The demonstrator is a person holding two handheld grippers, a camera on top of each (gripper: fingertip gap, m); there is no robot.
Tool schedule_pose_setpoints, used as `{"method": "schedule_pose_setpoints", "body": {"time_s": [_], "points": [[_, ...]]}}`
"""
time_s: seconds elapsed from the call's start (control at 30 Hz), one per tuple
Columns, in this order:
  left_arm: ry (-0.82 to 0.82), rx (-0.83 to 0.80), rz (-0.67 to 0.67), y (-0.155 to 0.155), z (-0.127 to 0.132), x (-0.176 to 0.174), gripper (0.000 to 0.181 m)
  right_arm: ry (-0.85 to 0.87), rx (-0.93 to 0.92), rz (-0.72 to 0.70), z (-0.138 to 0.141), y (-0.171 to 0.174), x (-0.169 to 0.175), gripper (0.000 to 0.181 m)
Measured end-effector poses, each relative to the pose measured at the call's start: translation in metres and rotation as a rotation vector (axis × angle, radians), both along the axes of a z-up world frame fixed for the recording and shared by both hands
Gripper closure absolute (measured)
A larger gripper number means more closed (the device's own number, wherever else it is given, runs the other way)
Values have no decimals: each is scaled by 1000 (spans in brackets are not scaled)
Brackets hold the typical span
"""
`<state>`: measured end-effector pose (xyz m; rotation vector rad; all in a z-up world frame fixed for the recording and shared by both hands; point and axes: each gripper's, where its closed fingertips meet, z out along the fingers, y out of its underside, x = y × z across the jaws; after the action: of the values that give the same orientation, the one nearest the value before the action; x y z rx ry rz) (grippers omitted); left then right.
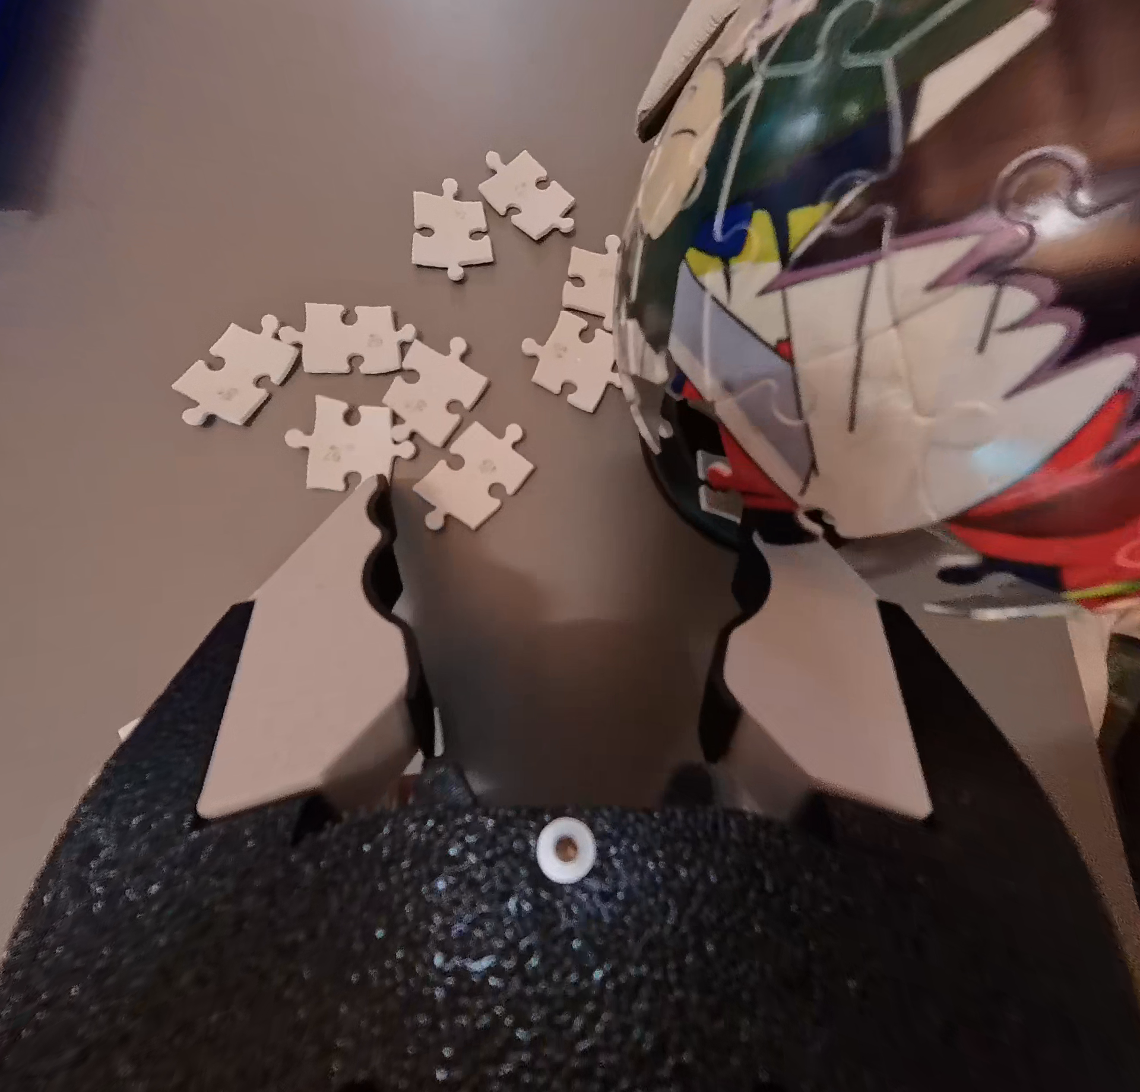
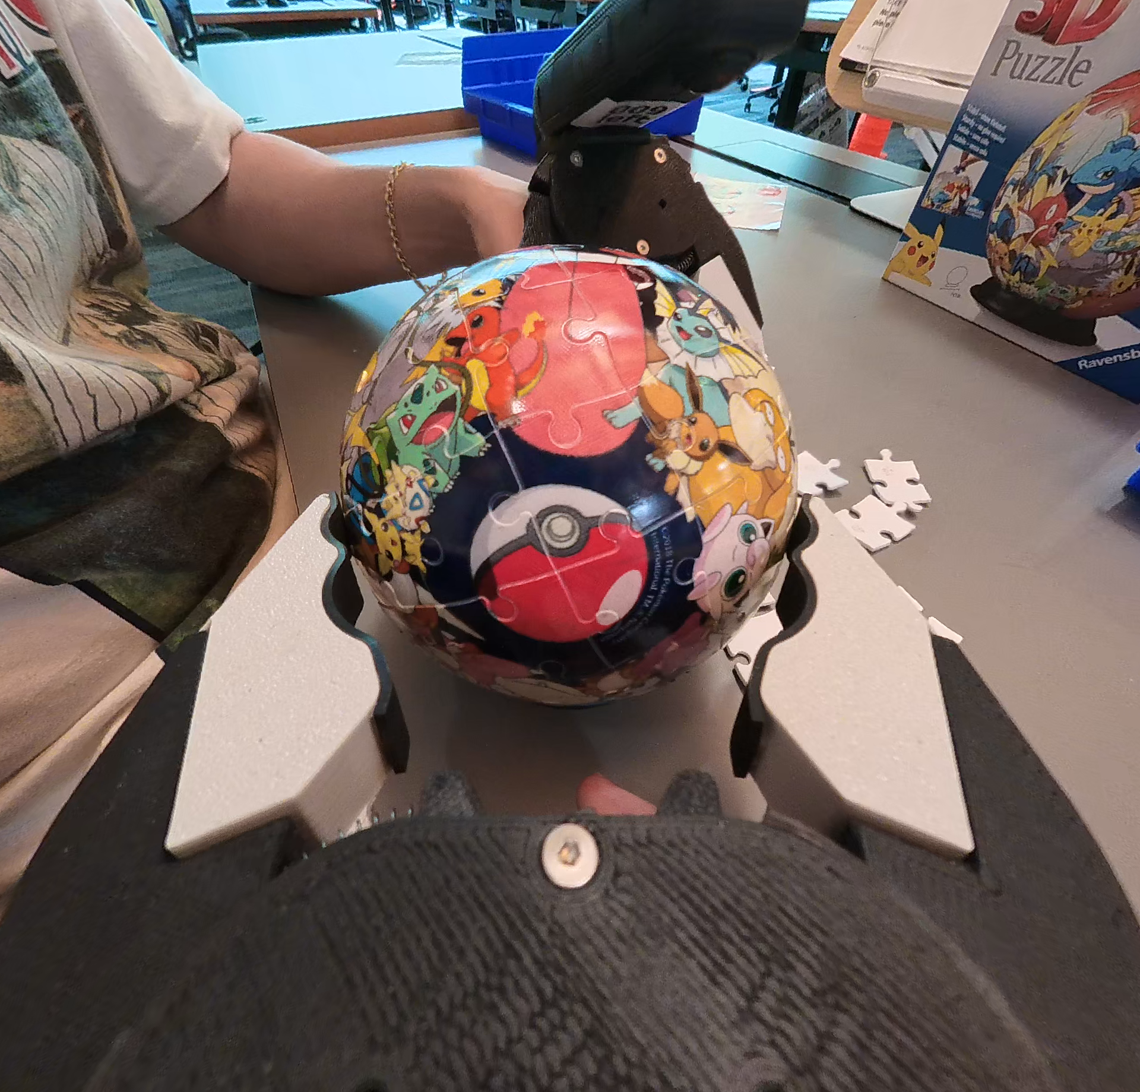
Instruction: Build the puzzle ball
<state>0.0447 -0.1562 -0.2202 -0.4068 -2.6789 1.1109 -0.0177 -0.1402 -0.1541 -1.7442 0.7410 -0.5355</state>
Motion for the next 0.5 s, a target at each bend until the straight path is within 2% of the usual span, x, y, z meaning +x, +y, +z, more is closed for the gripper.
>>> {"method": "schedule_pose_setpoints", "body": {"time_s": [0.2, 0.27, 0.3, 0.37, 0.5], "points": [[64, 9, -50, 17, 6, 2, 74, 1, -3, -1, 0, 0, 0, 43], [100, 21, -96, 27, 8, -3, 98, -1, -1, -1, 0, 0, 0, 43], [102, 30, -111, 32, 7, -4, 103, -1, -1, 0, 0, 0, 0, 43], [73, 41, -138, 40, 6, -5, 105, -2, -1, 0, 0, 0, 0, 43], [48, 13, -213, 51, 9, -11, 123, -2, -2, 0, 0, 0, 0, 43]]}}
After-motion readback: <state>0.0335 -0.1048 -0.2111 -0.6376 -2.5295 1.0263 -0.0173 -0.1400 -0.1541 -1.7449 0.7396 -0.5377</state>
